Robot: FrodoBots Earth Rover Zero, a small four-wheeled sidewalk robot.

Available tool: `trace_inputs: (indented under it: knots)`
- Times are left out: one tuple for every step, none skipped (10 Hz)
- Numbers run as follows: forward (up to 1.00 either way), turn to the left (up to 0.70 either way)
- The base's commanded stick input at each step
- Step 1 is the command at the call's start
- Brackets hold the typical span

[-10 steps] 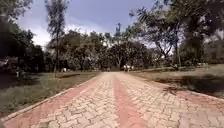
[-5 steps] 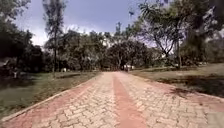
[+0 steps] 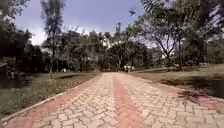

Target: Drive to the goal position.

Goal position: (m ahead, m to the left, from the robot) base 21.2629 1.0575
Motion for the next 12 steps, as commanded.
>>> trace_inputs:
  knots:
    - [0.7,0.0]
    - [0.7,0.0]
    - [0.7,0.0]
    - [0.7,0.0]
    - [0.7,0.0]
    - [0.7,0.0]
    - [0.7,0.0]
    - [0.7,0.0]
    - [0.7,0.0]
    - [0.7,0.0]
    - [0.7,0.0]
    - [0.7,0.0]
